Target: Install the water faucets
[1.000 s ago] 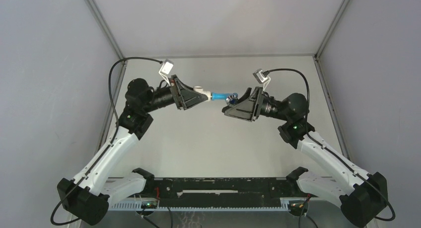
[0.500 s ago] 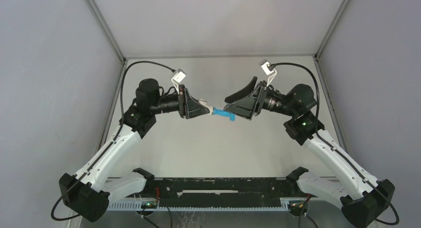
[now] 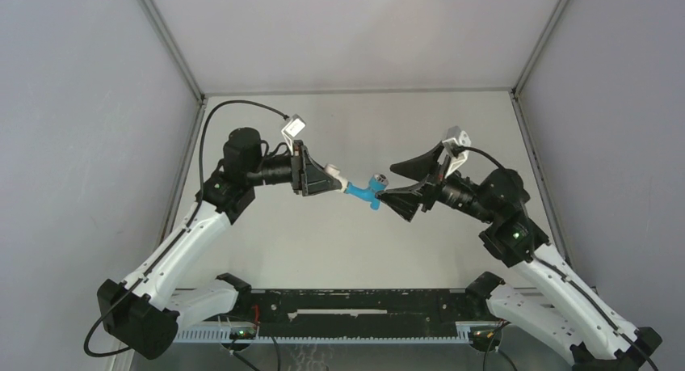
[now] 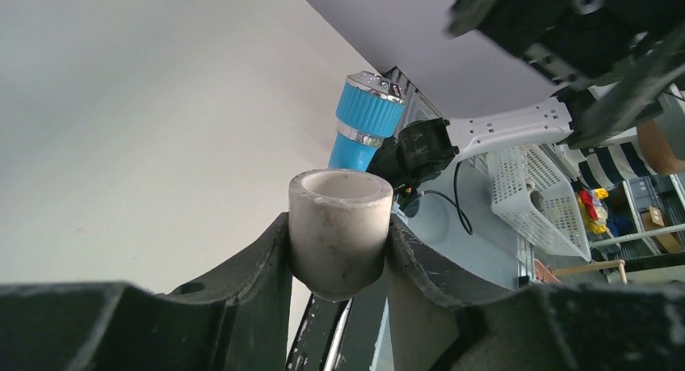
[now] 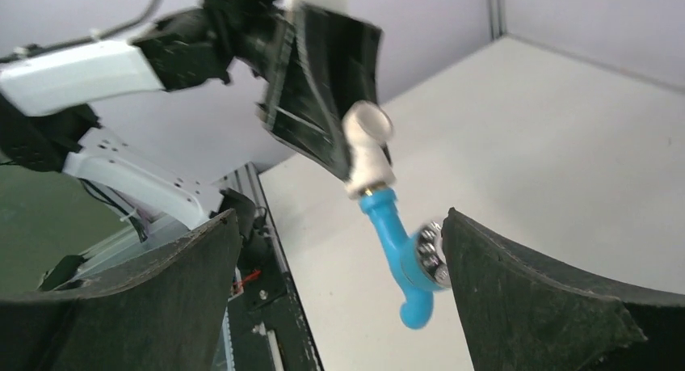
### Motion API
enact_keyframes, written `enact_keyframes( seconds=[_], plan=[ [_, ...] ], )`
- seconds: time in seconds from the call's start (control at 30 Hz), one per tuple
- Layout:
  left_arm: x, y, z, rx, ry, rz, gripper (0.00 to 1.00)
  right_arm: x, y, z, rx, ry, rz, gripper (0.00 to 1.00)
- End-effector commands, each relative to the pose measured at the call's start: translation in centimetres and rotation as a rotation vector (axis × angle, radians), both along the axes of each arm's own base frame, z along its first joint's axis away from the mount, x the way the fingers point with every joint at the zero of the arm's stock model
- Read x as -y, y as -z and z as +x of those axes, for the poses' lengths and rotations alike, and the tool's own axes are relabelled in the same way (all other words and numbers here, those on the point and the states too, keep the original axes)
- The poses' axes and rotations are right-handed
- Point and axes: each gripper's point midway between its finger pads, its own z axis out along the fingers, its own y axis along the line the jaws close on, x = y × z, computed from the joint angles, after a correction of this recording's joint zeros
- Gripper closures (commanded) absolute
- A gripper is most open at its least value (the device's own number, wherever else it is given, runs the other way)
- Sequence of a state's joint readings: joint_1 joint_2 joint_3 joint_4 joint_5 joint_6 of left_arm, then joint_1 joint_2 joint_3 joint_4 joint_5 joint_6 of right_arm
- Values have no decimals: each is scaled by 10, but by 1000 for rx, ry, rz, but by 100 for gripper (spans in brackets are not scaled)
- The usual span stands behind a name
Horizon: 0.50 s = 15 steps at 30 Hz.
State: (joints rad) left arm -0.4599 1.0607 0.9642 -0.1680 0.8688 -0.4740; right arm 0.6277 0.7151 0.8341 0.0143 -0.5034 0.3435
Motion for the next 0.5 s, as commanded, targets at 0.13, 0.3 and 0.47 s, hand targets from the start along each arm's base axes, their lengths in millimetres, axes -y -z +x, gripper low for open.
enact_keyframes(
  seconds=[0.13, 0.3, 0.47],
  plan=[
    [5, -57, -6, 136, 38, -125, 100, -16, 36, 19, -220, -4, 63, 0],
    [4, -59, -5, 134, 27, -132, 100, -22, 44, 18, -288, -45, 125, 1],
    [4, -59, -5, 131, 23, -132, 100, -19, 52, 23, -323, -14, 131, 0]
  ],
)
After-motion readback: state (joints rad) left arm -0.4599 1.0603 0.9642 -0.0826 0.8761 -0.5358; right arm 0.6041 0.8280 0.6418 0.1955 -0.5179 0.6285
